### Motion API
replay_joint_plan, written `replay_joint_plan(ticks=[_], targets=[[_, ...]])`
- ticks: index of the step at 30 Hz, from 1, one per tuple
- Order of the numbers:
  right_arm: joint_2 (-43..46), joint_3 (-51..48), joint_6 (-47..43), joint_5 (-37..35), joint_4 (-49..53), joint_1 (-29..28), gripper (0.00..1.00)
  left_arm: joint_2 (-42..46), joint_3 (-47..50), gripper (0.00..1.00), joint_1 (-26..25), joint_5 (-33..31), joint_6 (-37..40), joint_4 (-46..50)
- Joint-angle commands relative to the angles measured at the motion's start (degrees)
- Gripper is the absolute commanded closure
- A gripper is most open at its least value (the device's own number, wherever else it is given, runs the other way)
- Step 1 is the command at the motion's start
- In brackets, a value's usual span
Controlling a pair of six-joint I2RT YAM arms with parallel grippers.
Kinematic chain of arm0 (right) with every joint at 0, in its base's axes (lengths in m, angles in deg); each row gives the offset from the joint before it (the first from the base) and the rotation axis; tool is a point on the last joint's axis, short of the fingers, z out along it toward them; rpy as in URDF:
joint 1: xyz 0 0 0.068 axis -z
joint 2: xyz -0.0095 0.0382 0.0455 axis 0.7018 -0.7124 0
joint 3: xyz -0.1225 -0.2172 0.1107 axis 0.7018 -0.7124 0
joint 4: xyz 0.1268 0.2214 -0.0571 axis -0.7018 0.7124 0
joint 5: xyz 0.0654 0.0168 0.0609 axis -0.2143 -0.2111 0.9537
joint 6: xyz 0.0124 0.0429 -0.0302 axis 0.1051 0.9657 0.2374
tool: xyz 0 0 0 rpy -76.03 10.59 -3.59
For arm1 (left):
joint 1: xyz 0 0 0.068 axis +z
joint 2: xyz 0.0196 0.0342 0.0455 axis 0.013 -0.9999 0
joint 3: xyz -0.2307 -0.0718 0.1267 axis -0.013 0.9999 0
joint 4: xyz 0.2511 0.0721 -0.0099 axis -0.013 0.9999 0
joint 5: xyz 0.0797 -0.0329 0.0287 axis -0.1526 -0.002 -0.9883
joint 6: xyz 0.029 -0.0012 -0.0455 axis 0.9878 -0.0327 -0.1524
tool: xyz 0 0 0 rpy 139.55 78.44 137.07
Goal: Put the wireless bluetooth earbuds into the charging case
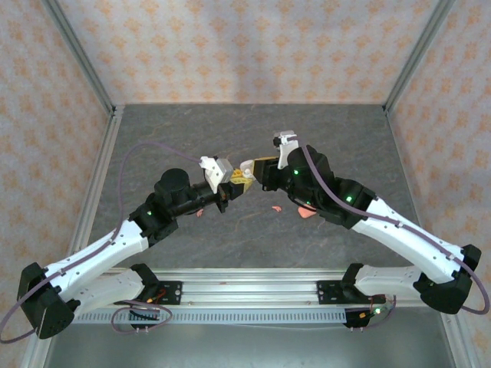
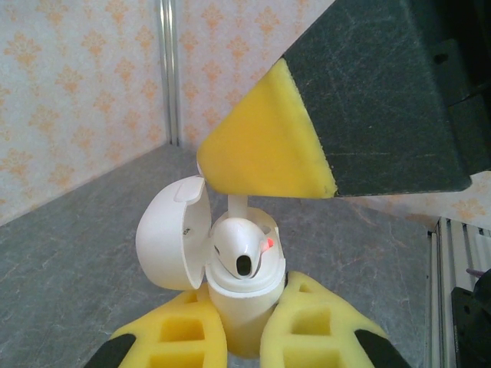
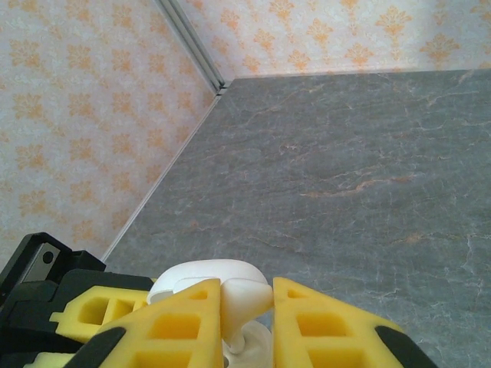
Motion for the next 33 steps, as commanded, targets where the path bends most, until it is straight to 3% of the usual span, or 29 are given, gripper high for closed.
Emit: replay_joint_plan(ticks=[1, 33], targets=[[-0.46, 1.34, -0.98, 1.9, 0.24, -0.62, 0.81, 0.57, -1.12, 1.0, -0.48, 0.26, 0.66, -1.19], [-1.63, 3.49, 0.19, 8.71, 8.04, -0.76, 0.78, 0.22, -1.38, 1.0, -0.55, -0.48, 0.63, -0.66]])
